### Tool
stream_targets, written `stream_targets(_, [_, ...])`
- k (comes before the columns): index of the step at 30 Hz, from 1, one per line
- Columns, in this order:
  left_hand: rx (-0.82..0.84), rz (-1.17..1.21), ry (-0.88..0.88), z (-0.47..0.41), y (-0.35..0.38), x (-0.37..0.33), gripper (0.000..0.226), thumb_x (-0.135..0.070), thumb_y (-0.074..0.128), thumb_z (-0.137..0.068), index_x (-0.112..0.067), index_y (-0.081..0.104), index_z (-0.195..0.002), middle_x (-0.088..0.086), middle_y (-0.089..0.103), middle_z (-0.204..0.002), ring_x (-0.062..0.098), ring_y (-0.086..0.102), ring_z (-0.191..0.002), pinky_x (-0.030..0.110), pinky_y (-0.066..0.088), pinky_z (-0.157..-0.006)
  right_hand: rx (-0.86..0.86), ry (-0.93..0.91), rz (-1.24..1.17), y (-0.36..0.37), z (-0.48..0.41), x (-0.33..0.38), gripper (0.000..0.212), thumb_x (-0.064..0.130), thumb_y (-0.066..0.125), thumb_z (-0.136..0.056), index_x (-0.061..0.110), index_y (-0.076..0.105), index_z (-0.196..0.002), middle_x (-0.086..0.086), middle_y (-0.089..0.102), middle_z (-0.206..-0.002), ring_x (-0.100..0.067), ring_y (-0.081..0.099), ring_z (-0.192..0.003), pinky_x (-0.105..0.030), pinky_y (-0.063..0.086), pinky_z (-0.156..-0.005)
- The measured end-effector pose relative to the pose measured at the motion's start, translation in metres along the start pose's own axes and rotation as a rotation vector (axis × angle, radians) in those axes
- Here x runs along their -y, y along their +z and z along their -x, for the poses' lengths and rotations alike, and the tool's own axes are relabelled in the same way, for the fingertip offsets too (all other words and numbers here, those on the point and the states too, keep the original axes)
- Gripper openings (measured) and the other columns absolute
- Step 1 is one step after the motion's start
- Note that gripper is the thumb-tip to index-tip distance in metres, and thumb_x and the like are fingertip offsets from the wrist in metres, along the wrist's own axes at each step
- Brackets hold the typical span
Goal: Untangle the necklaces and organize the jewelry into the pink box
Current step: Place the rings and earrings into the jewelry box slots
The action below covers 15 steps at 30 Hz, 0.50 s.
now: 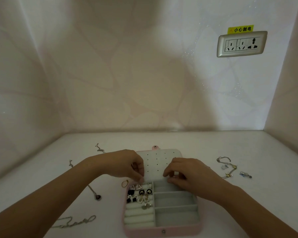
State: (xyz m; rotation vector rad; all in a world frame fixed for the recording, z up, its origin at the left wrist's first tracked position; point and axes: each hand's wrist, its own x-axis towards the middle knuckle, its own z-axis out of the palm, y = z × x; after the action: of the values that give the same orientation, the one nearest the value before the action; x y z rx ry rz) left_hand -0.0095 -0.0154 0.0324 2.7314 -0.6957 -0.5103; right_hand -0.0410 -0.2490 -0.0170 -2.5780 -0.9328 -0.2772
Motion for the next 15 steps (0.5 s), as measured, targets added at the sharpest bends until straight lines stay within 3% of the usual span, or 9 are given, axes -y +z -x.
stream_targets(3, [-0.076,0.053,0.013,-0.003,0.000,-0.002,0.014,-0.032,0.070,-0.084,-0.023,0.067,-0.095,-0.007,0.067,-0.090,0.011,0.063,-0.086,0.026,0.051,-0.081,-0.019,0.044,-0.049,-0.006,0.000,0.000,0.015,0.032,0.061,-0.091,0.031,0.067,-0.104,0.020,0.059,-0.090,0.002,0.054,-0.071,-0.010,0.041,-0.071])
stream_targets(6, [-0.165,0.069,0.049,-0.011,-0.001,-0.011,0.017,-0.036,0.068,-0.085,-0.032,0.064,-0.100,-0.011,0.064,-0.094,0.005,0.061,-0.088,0.020,0.049,-0.079,-0.117,0.161,-0.143,-0.027,0.004,-0.006,0.011,0.026,0.064,-0.089,0.031,0.069,-0.098,0.021,0.062,-0.085,0.006,0.056,-0.071,-0.008,0.041,-0.064])
stream_targets(9, [-0.191,0.052,0.109,-0.023,-0.001,-0.027,0.024,-0.037,0.065,-0.087,-0.035,0.059,-0.110,-0.015,0.063,-0.103,-0.001,0.058,-0.097,0.021,0.048,-0.087,-0.200,0.346,-0.151,-0.049,0.013,-0.029,0.016,0.019,0.061,-0.090,0.032,0.068,-0.094,0.018,0.063,-0.083,0.005,0.058,-0.070,-0.008,0.043,-0.060])
stream_targets(12, [-0.152,-0.010,0.164,-0.039,0.002,-0.048,0.036,-0.038,0.058,-0.092,-0.035,0.053,-0.127,-0.015,0.056,-0.124,0.000,0.050,-0.111,0.021,0.042,-0.096,-0.149,0.561,-0.023,-0.063,0.027,-0.062,0.032,0.004,0.053,-0.088,0.030,0.065,-0.101,0.012,0.062,-0.098,-0.002,0.056,-0.081,-0.012,0.043,-0.068])
stream_targets(15, [-0.086,-0.082,0.206,-0.057,0.008,-0.066,0.040,-0.035,0.049,-0.097,-0.034,0.045,-0.137,-0.012,0.047,-0.140,0.005,0.041,-0.127,0.023,0.032,-0.104,0.020,0.759,0.112,-0.073,0.042,-0.085,0.041,-0.001,0.046,-0.090,0.023,0.059,-0.121,0.002,0.057,-0.123,-0.012,0.053,-0.108,-0.019,0.039,-0.087])
